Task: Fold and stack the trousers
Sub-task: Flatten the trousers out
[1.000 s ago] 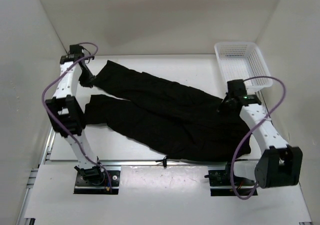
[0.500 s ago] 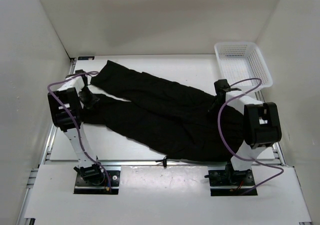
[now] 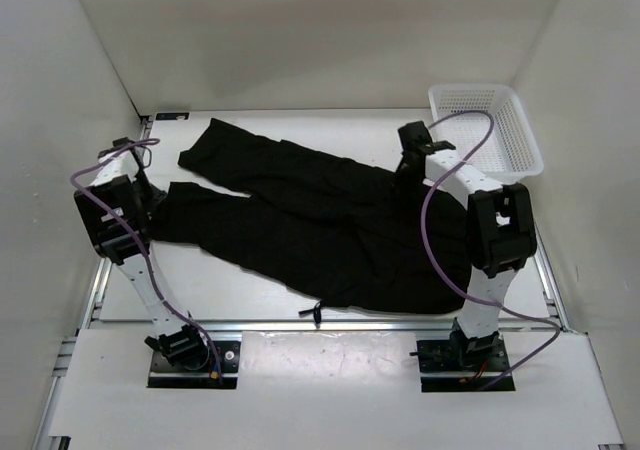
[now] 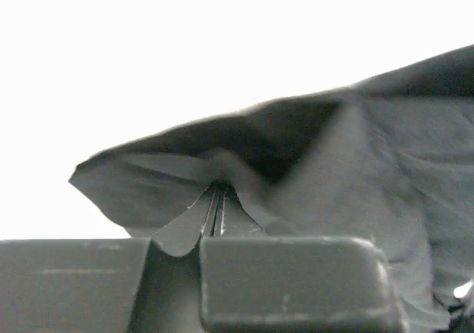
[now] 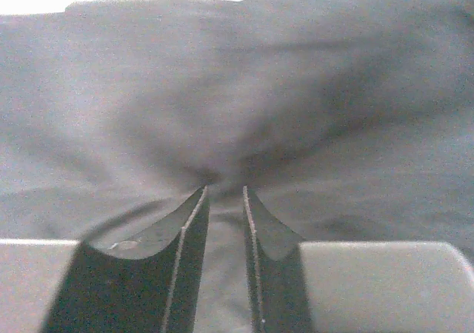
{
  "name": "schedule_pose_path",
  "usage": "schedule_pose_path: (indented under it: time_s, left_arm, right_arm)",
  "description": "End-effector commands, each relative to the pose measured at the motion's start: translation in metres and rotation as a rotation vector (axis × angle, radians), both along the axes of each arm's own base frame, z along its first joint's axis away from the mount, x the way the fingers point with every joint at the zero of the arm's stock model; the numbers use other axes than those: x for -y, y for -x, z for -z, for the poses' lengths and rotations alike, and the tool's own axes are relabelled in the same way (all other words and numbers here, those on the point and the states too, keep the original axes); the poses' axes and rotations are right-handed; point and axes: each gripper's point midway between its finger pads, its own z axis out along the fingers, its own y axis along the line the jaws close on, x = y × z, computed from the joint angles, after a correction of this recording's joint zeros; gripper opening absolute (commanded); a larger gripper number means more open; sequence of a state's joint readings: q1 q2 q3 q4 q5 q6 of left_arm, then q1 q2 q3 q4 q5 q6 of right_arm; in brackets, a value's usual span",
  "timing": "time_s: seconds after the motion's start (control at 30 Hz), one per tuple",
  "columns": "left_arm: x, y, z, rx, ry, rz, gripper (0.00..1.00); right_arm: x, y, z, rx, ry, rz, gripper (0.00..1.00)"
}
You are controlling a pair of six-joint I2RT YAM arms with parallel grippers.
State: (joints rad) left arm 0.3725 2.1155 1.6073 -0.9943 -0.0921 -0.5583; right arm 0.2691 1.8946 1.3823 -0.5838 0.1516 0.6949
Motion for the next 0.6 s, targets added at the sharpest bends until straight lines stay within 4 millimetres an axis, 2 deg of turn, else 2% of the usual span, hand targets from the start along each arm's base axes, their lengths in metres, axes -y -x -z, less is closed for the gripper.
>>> schedule_pose_path:
  time_s: [0.0, 0.03, 0.07, 0.1, 0.13, 0.17, 0.2, 0.27, 0.3, 0.33, 0.37, 0.4, 0.43, 0.47, 0.5, 0.53, 0.57]
  left_arm:
    - [-0.038, 0.004, -0.056, 0.087, -0.133, -0.067, 0.12]
    - [-0.039, 0.003, -0.073, 0.129, -0.151, -0.069, 0.16]
    - [-0.039, 0.008, -0.08, 0.136, -0.147, -0.068, 0.23]
    - [-0.039, 0.008, -0.089, 0.156, -0.157, -0.06, 0.27]
    - [-0.037, 0.007, -0.098, 0.185, -0.151, -0.056, 0.3]
    - [-0.033, 0.008, -0.113, 0.227, -0.154, -0.054, 0.34]
    - [-0.027, 0.011, -0.117, 0.243, -0.136, -0.038, 0.44]
    - [-0.018, 0.019, -0.128, 0.269, -0.115, -0.03, 0.43]
    - [-0.01, 0.021, -0.126, 0.274, -0.084, -0.021, 0.4]
    - [-0.001, 0.031, -0.114, 0.247, -0.043, -0.025, 0.38]
    - [0.005, 0.036, -0.109, 0.237, -0.017, -0.021, 0.38]
    - [0.013, 0.037, -0.102, 0.234, 0.022, -0.015, 0.38]
    - [0.02, 0.048, -0.085, 0.195, 0.053, -0.015, 0.4]
    - [0.022, 0.052, -0.078, 0.182, 0.059, -0.016, 0.42]
    - [0.024, 0.054, -0.067, 0.16, 0.072, -0.034, 0.44]
    - [0.03, 0.06, -0.057, 0.131, 0.106, -0.034, 0.46]
    - [0.032, 0.06, -0.051, 0.129, 0.117, -0.033, 0.47]
  right_arm:
    - [-0.032, -0.012, -0.034, 0.082, 0.034, -0.11, 0.31]
    - [-0.031, -0.01, -0.05, 0.113, 0.061, -0.115, 0.36]
    - [-0.032, -0.008, -0.059, 0.131, 0.065, -0.108, 0.39]
    - [-0.032, -0.003, -0.064, 0.143, 0.077, -0.109, 0.43]
    - [-0.027, 0.004, -0.085, 0.186, 0.059, -0.072, 0.55]
    - [-0.025, 0.011, -0.093, 0.201, 0.045, -0.057, 0.6]
    - [-0.012, 0.027, -0.104, 0.226, 0.039, -0.027, 0.64]
    - [0.001, 0.046, -0.11, 0.239, 0.006, 0.02, 0.68]
    - [0.018, 0.068, -0.11, 0.249, 0.005, 0.045, 0.68]
    - [0.022, 0.08, -0.109, 0.249, -0.012, 0.057, 0.65]
    - [0.029, 0.092, -0.106, 0.247, -0.01, 0.066, 0.57]
    - [0.036, 0.114, -0.102, 0.247, -0.01, 0.066, 0.54]
    - [0.042, 0.124, -0.1, 0.242, -0.012, 0.083, 0.51]
    - [0.045, 0.14, -0.094, 0.206, -0.016, 0.085, 0.5]
    - [0.048, 0.151, -0.1, 0.231, -0.025, 0.086, 0.5]
    - [0.049, 0.164, -0.091, 0.205, -0.035, 0.09, 0.5]
    - [0.05, 0.171, -0.091, 0.201, -0.042, 0.103, 0.51]
